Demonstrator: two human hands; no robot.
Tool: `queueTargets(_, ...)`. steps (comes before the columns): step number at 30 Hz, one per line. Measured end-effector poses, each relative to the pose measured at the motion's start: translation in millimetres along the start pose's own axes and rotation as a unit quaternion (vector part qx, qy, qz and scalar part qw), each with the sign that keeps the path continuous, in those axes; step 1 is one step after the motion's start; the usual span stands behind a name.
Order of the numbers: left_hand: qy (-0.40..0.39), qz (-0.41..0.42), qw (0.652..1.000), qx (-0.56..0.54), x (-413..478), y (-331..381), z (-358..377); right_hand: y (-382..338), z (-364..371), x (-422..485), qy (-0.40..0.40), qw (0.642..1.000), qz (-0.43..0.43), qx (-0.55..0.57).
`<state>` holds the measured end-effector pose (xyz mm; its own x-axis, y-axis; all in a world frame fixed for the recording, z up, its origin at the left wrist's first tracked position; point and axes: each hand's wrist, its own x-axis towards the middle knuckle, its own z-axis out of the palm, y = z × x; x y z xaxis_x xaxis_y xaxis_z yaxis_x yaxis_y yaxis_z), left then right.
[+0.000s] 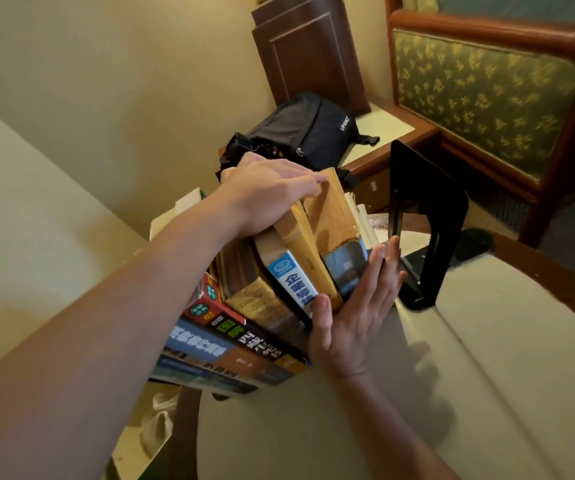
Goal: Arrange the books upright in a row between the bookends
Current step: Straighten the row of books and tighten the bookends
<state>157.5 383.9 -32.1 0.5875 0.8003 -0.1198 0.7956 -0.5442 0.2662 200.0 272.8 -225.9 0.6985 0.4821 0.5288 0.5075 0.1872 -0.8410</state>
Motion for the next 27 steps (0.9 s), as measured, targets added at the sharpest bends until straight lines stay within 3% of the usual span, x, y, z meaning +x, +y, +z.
queueTargets(5, 0.110, -0.030, 0.993, -0.004, -26.0, 22.0, -10.6, -12.1, -31.8, 10.8, -0.078, 0.996, -0.020, 0.045)
queueTargets(8, 0.286, -0.008, 0.958, -0.015, -72.7, 34.1, -14.3, -25.2, -53.3, 31.0, -0.135, 0.987, -0.064, 0.061)
queueTargets(10, 0.436, -0.004, 0.899, -0.038, -115.4, 41.1, -1.1, -36.0, -64.3, 50.1, -0.155, 0.979, -0.119, 0.061)
queueTargets(12, 0.574, -0.028, 0.815, -0.073, -158.0, 46.8, 31.5, -51.1, -73.0, 73.4, -0.163, 0.970, -0.171, 0.048)
queueTargets(14, 0.663, -0.094, 0.735, -0.108, -187.2, 45.1, 78.8, -73.7, -77.4, 100.5, -0.170, 0.957, -0.235, 0.023)
queueTargets(16, 0.684, -0.188, 0.682, -0.177, -196.4, 40.1, 121.4, -101.1, -72.7, 124.6, -0.209, 0.929, -0.306, 0.000)
queueTargets(19, 0.672, -0.292, 0.631, -0.256, -181.9, 34.4, 153.8, -146.4, -42.7, 144.3, -0.378, 0.865, -0.327, -0.047)
queueTargets(24, 0.697, -0.335, 0.583, -0.249, -130.5, 18.4, 155.3, -186.0, 37.0, 135.2, -0.601, 0.701, -0.315, -0.220)
queueTargets(27, 0.709, -0.339, 0.572, -0.237, -105.1, 16.6, 151.1, -186.2, 65.6, 130.0, -0.636, 0.660, -0.292, -0.273)
